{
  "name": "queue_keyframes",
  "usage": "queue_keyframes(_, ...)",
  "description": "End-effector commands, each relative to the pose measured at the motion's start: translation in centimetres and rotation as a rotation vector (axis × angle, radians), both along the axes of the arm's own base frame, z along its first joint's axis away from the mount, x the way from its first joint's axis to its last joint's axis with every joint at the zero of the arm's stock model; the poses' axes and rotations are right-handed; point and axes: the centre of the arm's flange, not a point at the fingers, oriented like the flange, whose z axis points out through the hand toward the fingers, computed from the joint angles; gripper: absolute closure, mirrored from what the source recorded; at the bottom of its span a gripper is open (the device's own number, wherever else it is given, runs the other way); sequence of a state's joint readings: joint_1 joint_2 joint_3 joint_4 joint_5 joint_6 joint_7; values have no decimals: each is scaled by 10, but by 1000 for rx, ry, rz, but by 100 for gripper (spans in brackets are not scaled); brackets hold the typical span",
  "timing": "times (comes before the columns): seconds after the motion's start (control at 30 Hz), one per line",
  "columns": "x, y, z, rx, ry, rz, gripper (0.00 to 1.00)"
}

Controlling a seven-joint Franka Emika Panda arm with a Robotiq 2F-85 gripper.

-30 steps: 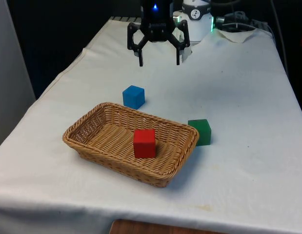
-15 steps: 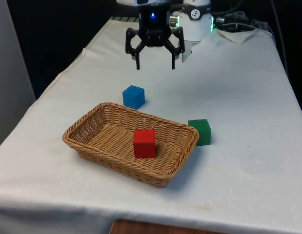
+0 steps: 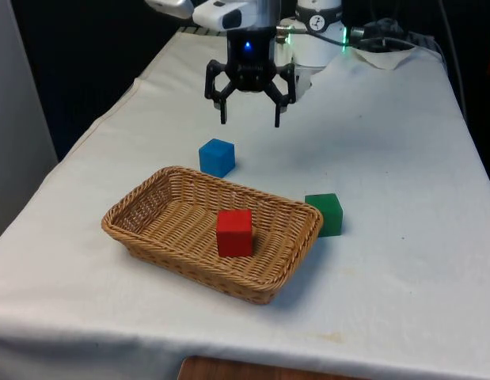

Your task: Pick up exactly two blocks and place them into the basket.

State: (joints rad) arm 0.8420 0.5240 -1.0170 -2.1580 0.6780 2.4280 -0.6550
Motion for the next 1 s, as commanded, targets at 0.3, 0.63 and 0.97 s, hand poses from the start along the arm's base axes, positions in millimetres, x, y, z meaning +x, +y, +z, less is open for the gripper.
queue_keyframes(0.3, 1, -1, -10, -5, -1, -79, 0)
queue_keyframes(0.63, 0, -2, -21, -5, 13, -154, 0)
queue_keyframes(0.97, -3, -19, -26, -1, 18, -185, 0)
